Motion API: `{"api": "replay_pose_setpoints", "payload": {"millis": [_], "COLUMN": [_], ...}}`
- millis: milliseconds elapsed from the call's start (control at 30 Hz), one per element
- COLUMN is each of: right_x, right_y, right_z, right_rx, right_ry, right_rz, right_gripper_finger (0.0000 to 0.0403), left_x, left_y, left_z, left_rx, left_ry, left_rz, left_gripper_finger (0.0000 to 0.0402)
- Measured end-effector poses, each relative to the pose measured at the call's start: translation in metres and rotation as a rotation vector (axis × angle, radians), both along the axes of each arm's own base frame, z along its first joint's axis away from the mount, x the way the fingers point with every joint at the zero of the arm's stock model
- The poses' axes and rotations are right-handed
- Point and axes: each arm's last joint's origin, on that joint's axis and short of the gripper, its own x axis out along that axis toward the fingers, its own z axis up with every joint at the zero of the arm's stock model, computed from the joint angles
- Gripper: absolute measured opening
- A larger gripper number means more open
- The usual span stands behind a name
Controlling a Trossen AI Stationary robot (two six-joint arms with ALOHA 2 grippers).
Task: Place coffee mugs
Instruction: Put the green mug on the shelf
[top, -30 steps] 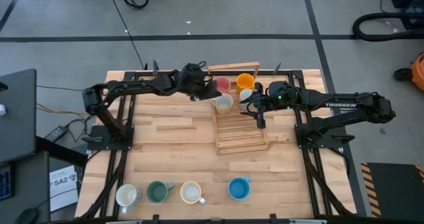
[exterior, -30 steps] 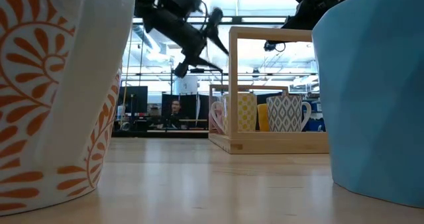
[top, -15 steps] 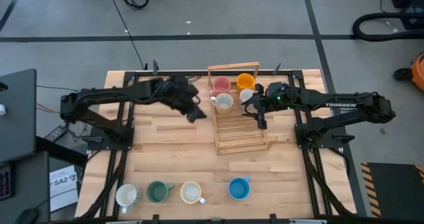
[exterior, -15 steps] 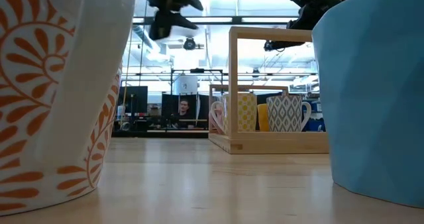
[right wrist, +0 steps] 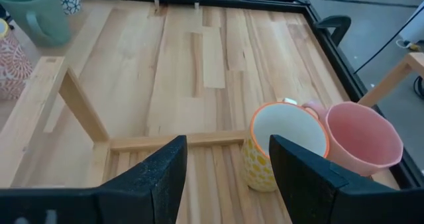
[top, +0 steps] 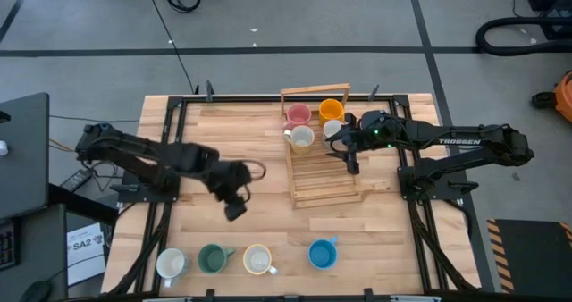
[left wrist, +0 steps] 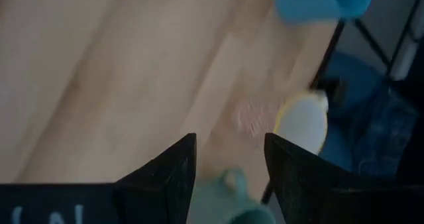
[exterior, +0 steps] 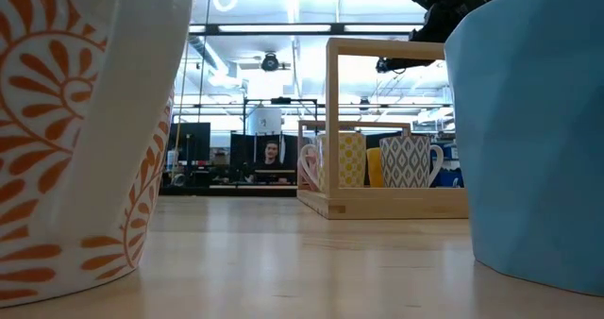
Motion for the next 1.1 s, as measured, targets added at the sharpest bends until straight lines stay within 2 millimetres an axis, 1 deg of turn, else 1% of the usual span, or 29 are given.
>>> {"api": "replay_pose_setpoints", "payload": {"millis": [133,233,333,500,700,1100], "right_x": [0.0,0.0,0.0,0.0,0.0,0.0], "right_y": [0.0,0.0,0.0,0.0,0.0,0.0], "right_z": [0.0,0.0,0.0,0.0,0.0,0.0], "right_rx": [0.019,0.021,0.021,0.02,0.019,0.019], "right_ry": [-0.001,-0.001,-0.001,-0.001,-0.001,-0.001], "right_rz": [-0.011,-0.012,-0.012,-0.011,-0.01,-0.01], "right_gripper_finger": [0.022,0.022,0.022,0.022,0.022,0.022], "left_x": [-0.012,-0.021,-0.029,-0.041,-0.048,-0.041], "left_y": [-0.023,-0.041,-0.057,-0.077,-0.09,-0.109], "left_z": [-0.002,-0.003,-0.003,-0.004,-0.018,-0.051], "left_rx": [-0.018,-0.013,-0.011,0.03,0.091,0.187], "left_ry": [0.083,0.105,0.107,0.095,0.158,0.292], "left_rz": [-0.02,-0.084,-0.133,-0.184,-0.148,-0.195], "left_gripper_finger": [0.0183,0.0183,0.0183,0.0183,0.0183,0.0183]}}
